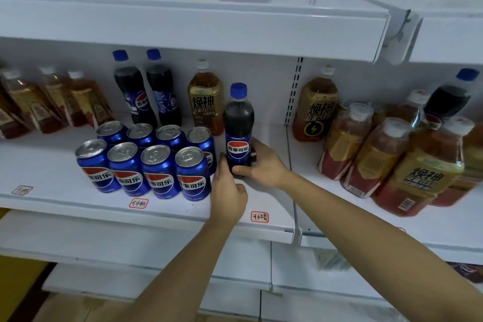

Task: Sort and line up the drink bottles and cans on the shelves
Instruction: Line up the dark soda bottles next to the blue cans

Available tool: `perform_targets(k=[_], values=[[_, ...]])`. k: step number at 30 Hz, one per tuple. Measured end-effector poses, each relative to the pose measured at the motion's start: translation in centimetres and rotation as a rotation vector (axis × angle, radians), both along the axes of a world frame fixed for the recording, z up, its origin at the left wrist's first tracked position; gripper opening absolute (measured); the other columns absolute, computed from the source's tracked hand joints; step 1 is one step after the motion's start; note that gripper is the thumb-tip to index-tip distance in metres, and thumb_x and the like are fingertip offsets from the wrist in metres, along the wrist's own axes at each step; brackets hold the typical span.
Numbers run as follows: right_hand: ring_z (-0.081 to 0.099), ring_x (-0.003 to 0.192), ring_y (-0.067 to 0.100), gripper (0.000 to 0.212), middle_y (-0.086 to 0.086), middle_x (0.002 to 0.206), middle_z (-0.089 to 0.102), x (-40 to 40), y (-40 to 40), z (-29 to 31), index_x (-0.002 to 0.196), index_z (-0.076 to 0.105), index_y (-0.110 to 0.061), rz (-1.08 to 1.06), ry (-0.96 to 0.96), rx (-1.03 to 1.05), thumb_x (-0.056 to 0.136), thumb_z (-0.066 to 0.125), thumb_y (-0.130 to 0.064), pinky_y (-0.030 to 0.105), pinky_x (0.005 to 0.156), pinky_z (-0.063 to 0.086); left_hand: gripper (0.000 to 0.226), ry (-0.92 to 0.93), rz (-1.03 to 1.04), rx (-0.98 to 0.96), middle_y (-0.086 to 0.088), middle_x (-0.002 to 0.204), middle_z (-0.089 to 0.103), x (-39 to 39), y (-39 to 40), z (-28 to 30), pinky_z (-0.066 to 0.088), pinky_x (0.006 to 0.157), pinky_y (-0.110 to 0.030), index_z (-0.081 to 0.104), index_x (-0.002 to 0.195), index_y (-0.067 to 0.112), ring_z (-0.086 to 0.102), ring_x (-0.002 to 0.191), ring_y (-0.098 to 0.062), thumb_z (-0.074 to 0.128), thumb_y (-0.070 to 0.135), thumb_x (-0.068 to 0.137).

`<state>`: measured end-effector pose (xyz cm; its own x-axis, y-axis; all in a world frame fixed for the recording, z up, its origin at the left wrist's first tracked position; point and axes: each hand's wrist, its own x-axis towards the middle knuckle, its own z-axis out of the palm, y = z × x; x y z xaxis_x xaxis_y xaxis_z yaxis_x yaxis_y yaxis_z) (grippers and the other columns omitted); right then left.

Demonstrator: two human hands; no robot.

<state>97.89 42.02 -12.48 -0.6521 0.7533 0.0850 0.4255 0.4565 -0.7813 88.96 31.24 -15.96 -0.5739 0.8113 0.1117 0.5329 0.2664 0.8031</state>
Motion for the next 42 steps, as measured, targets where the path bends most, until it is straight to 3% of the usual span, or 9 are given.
perform_targets(k=[3, 8, 14, 18, 22, 30, 32, 35, 42], values=[[0.062, 0.116, 0.021, 0.077, 0.004, 0.135, 0.064, 0.0, 0.1, 0.2, 0.142, 0.046, -0.018, 0.006, -0.025, 0.026, 0.079, 0.087, -0.035, 0.036, 0.101, 0.051, 0.089, 0.106, -0.029, -0.100, -0.011, 0.163, 0.035, 0.9, -0.8, 0.0, 0.037, 0.120, -0.043, 0.012, 0.162, 0.010, 0.036, 0.148, -0.028, 0.064, 0.008, 0.090], [0.060, 0.122, 0.022, 0.073, 0.005, 0.139, 0.062, 0.7, 0.2, 0.3, 0.145, 0.044, -0.017, 0.055, -0.073, -0.004, 0.085, 0.082, -0.033, 0.034, 0.103, 0.049, 0.081, 0.443, -0.074, -0.259, -0.013, 0.169, 0.021, 1.6, -2.9, -0.4, 0.018, 0.125, -0.033, 0.009, 0.161, 0.000, 0.016, 0.157, -0.026, 0.046, 0.039, 0.099], [0.056, 0.131, 0.022, 0.073, 0.005, 0.146, 0.057, 1.4, 0.4, 0.4, 0.150, 0.040, -0.018, 0.102, -0.066, -0.081, 0.090, 0.079, -0.029, 0.039, 0.112, 0.045, 0.086, 0.564, -0.113, -0.350, -0.015, 0.171, 0.010, 1.7, -3.2, -0.7, 0.014, 0.127, -0.036, 0.002, 0.161, 0.002, 0.011, 0.158, -0.029, 0.026, 0.056, 0.098], [0.056, 0.130, 0.022, 0.069, 0.004, 0.145, 0.058, 1.4, 0.5, 0.1, 0.148, 0.042, -0.018, 0.093, -0.059, -0.067, 0.090, 0.078, -0.029, 0.041, 0.112, 0.045, 0.096, 0.620, -0.138, -0.325, -0.020, 0.169, 0.013, 2.0, -4.2, -1.3, 0.010, 0.126, -0.041, 0.018, 0.161, 0.001, 0.012, 0.157, -0.034, 0.003, 0.063, 0.090], [0.055, 0.131, 0.022, 0.069, 0.004, 0.146, 0.057, 1.3, 0.5, 0.1, 0.149, 0.041, -0.019, 0.110, -0.057, -0.068, 0.091, 0.077, -0.029, 0.038, 0.111, 0.045, 0.098, 0.628, -0.162, -0.337, -0.018, 0.170, 0.010, 1.9, -4.3, -1.2, 0.010, 0.126, -0.041, 0.016, 0.161, 0.003, 0.009, 0.158, -0.032, -0.002, 0.065, 0.087], [0.054, 0.125, 0.015, 0.068, 0.004, 0.147, 0.056, 1.5, 0.5, 0.2, 0.150, 0.039, -0.018, 0.127, -0.060, -0.062, 0.093, 0.075, -0.029, 0.027, 0.103, 0.043, 0.088, 0.614, -0.187, -0.371, -0.013, 0.171, 0.004, 1.8, -4.4, -0.8, 0.002, 0.125, -0.037, 0.012, 0.163, 0.008, 0.004, 0.159, -0.028, 0.011, 0.063, 0.094], [0.055, 0.124, 0.015, 0.069, 0.004, 0.147, 0.056, 1.6, 0.4, 0.0, 0.151, 0.039, -0.018, 0.129, -0.059, -0.063, 0.093, 0.075, -0.028, 0.029, 0.104, 0.045, 0.081, 0.587, -0.255, -0.277, -0.011, 0.169, 0.022, 1.3, -5.2, -0.8, 0.012, 0.125, -0.037, 0.031, 0.159, 0.010, 0.020, 0.157, -0.027, 0.018, 0.059, 0.097], [0.057, 0.119, 0.015, 0.070, 0.004, 0.144, 0.058, 1.9, 0.2, -0.1, 0.151, 0.039, -0.017, 0.126, -0.048, -0.073, 0.092, 0.076, -0.023, 0.036, 0.107, 0.049, 0.060, 0.505, -0.317, -0.033, -0.004, 0.149, 0.057, -0.7, -7.4, -1.5, 0.043, 0.113, -0.037, 0.063, 0.138, 0.011, 0.054, 0.137, -0.020, 0.037, 0.045, 0.097], [0.058, 0.117, 0.016, 0.072, 0.006, 0.145, 0.058, 1.7, -0.1, 0.1, 0.152, 0.038, -0.017, 0.092, -0.063, -0.117, 0.091, 0.077, -0.020, 0.028, 0.099, 0.046, 0.043, 0.428, -0.491, -0.087, 0.015, 0.152, 0.050, -5.0, -7.3, -0.3, 0.052, 0.102, -0.022, 0.061, 0.142, 0.024, 0.048, 0.137, -0.002, 0.061, 0.032, 0.099]])
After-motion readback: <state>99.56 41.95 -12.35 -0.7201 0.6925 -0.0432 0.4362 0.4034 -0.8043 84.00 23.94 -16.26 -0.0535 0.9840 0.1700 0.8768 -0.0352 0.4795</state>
